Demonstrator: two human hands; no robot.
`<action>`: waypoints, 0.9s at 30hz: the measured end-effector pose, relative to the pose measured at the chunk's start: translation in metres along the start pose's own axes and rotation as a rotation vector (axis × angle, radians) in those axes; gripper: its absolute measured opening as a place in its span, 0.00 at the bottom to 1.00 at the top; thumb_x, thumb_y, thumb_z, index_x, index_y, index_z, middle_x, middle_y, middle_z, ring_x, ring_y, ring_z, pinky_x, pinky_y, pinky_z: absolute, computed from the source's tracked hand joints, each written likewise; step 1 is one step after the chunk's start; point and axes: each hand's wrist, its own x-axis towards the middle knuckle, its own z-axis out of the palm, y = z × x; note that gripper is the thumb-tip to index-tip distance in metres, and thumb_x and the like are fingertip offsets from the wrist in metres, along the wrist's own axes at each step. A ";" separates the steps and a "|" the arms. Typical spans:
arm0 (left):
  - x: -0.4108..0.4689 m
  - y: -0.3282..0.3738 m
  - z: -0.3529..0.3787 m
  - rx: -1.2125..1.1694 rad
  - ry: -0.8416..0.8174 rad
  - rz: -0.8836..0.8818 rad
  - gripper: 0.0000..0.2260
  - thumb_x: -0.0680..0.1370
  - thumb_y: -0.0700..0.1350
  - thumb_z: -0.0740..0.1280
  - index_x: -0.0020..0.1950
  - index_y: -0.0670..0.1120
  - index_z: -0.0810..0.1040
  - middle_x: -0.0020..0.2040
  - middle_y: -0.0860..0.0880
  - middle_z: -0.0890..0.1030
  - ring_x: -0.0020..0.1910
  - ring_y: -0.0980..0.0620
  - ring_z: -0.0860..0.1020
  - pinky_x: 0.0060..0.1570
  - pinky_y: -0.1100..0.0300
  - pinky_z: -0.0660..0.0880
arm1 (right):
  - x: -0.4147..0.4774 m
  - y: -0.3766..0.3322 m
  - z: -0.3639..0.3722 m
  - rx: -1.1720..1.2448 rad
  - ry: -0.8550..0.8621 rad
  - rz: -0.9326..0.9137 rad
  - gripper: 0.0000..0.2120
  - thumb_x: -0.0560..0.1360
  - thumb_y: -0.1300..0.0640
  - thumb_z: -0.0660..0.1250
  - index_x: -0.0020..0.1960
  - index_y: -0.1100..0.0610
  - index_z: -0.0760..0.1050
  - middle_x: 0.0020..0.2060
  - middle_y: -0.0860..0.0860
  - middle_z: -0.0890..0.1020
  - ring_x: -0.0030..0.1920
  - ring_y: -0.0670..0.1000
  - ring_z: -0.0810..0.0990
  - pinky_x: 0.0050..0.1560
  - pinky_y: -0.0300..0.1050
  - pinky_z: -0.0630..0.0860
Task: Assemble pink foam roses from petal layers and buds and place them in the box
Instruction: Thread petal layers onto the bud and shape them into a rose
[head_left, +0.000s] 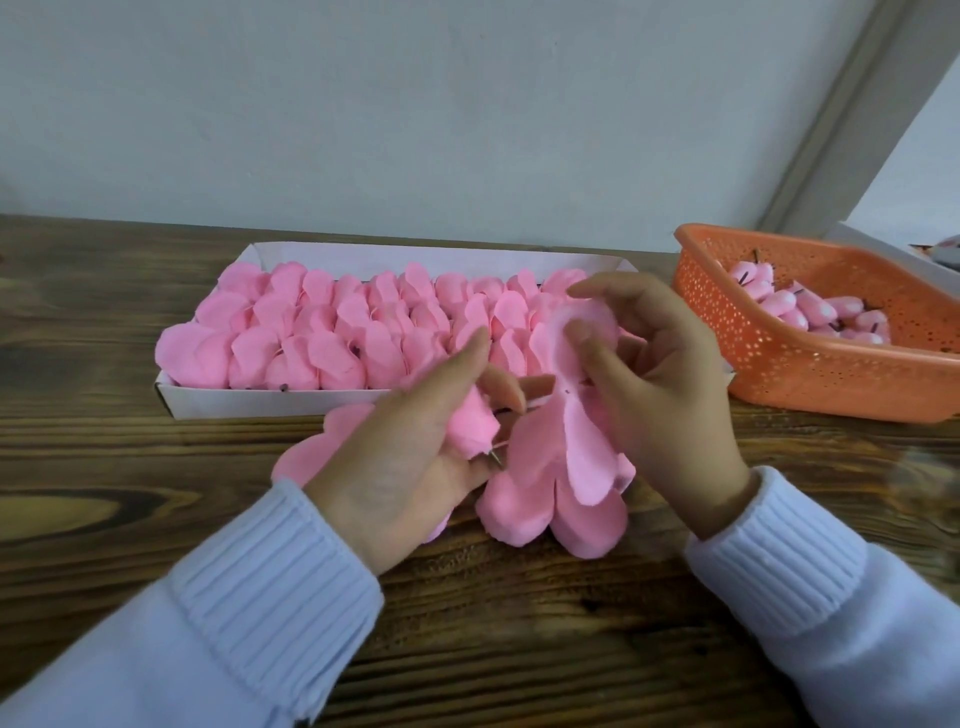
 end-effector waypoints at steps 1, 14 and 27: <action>-0.001 -0.001 0.001 0.017 -0.013 -0.012 0.17 0.71 0.55 0.64 0.30 0.45 0.80 0.43 0.45 0.84 0.45 0.50 0.82 0.53 0.55 0.78 | 0.000 0.000 0.000 -0.017 -0.016 -0.019 0.18 0.75 0.72 0.63 0.50 0.49 0.75 0.43 0.39 0.80 0.33 0.56 0.77 0.28 0.49 0.74; -0.001 -0.004 -0.001 0.084 -0.033 -0.039 0.15 0.71 0.54 0.66 0.33 0.45 0.82 0.34 0.49 0.80 0.37 0.56 0.79 0.42 0.60 0.78 | 0.000 -0.003 -0.002 0.097 -0.012 -0.004 0.15 0.76 0.71 0.64 0.51 0.51 0.75 0.45 0.43 0.81 0.40 0.42 0.81 0.33 0.36 0.77; -0.003 -0.006 -0.003 0.696 0.400 0.487 0.18 0.75 0.59 0.64 0.37 0.49 0.84 0.37 0.36 0.82 0.37 0.36 0.78 0.33 0.54 0.74 | -0.001 0.002 -0.007 0.660 -0.338 0.703 0.22 0.70 0.61 0.70 0.61 0.70 0.73 0.54 0.65 0.79 0.54 0.60 0.78 0.62 0.57 0.74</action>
